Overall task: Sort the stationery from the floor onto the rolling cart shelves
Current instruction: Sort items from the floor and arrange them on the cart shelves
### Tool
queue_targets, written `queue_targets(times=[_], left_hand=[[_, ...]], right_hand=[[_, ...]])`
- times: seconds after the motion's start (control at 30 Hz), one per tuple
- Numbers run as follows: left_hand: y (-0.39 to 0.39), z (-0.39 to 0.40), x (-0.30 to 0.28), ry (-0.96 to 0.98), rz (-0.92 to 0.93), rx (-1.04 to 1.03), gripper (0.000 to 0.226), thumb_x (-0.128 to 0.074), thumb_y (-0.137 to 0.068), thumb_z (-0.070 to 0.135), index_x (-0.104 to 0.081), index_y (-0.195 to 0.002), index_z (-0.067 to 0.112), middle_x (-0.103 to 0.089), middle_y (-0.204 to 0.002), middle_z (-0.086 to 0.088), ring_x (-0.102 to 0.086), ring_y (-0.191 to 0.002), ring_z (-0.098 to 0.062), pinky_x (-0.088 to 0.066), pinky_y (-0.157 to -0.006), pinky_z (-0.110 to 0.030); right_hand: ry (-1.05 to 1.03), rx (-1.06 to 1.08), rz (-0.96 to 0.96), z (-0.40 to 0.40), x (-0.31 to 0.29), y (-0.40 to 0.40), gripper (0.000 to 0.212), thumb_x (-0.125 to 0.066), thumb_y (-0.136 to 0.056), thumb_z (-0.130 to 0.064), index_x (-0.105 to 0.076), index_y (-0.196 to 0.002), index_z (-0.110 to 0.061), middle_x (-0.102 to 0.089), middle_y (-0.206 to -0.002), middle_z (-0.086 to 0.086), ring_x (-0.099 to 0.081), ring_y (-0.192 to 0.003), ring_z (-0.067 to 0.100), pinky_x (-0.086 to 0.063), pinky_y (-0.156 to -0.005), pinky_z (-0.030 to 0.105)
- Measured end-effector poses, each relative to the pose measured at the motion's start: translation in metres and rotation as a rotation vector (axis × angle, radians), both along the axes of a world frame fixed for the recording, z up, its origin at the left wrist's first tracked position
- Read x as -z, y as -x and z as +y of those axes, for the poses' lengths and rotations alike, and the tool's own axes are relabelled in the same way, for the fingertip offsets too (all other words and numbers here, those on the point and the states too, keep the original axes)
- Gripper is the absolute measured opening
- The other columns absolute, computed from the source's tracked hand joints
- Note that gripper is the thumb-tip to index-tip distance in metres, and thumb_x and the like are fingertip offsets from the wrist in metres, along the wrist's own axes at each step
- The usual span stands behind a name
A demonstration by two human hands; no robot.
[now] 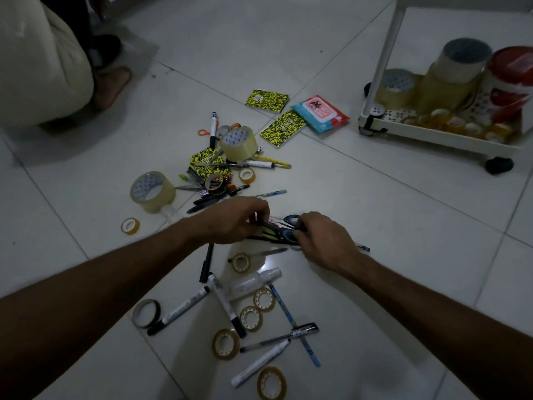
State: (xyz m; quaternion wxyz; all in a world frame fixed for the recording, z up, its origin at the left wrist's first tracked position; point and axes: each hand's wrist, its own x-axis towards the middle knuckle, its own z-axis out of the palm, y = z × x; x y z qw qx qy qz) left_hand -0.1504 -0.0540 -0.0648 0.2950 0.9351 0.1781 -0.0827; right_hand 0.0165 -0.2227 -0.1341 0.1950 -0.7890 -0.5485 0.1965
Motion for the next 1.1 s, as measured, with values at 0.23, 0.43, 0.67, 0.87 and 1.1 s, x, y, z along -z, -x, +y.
queue_targets(times=[0.23,0.43,0.67,0.87,1.1], left_hand=[[-0.03,-0.001,-0.033,0.15,-0.168,-0.088,0.012,-0.073,-0.091,0.017,-0.062,-0.095,0.018,-0.069,-0.091,0.005,-0.069,-0.084,-0.014,-0.057,-0.074,-0.035],[-0.074,-0.015,-0.056,0.473,-0.325,-0.313,0.009,-0.071,-0.092,0.013,-0.066,-0.1,0.015,-0.071,-0.081,0.003,-0.068,-0.075,-0.012,-0.058,-0.071,-0.034],[-0.14,-0.058,-0.067,0.997,-0.44,-0.536,0.014,-0.061,-0.099,0.008,-0.067,-0.111,0.005,-0.067,-0.115,-0.023,-0.07,-0.103,-0.036,-0.061,-0.083,-0.051],[-0.186,-0.082,-0.075,1.083,-0.554,-0.567,0.02,-0.06,-0.1,0.015,-0.069,-0.115,0.005,-0.072,-0.097,-0.009,-0.069,-0.093,-0.027,-0.059,-0.087,-0.048],[-0.226,-0.079,-0.094,0.95,-0.625,-0.625,0.017,-0.06,-0.1,0.015,-0.072,-0.108,0.006,-0.076,-0.094,-0.012,-0.07,-0.084,-0.026,-0.058,-0.083,-0.046]], right_hand=[[-0.161,0.147,0.087,-0.018,-0.027,-0.044,0.018,-0.058,-0.097,-0.034,-0.065,-0.107,-0.021,-0.061,-0.098,-0.005,-0.054,-0.084,0.012,-0.039,-0.07,0.027],[-0.287,0.361,0.199,-0.036,-0.066,-0.077,0.012,-0.066,-0.094,-0.033,-0.068,-0.099,-0.023,-0.055,-0.073,-0.015,-0.05,-0.064,0.001,-0.031,-0.056,0.014],[-0.406,0.504,0.165,-0.052,-0.099,-0.093,0.008,-0.068,-0.092,-0.033,-0.069,-0.094,-0.026,-0.058,-0.072,-0.012,-0.051,-0.064,0.004,-0.034,-0.057,0.021],[-0.439,0.528,0.025,-0.062,-0.11,-0.096,0.013,-0.062,-0.094,-0.036,-0.067,-0.101,-0.026,-0.06,-0.084,-0.011,-0.053,-0.076,0.005,-0.037,-0.063,0.019],[-0.476,0.565,0.394,-0.069,-0.149,-0.133,0.014,-0.062,-0.096,-0.032,-0.063,-0.109,-0.026,-0.059,-0.08,-0.004,-0.051,-0.068,0.002,-0.041,-0.062,0.015]])
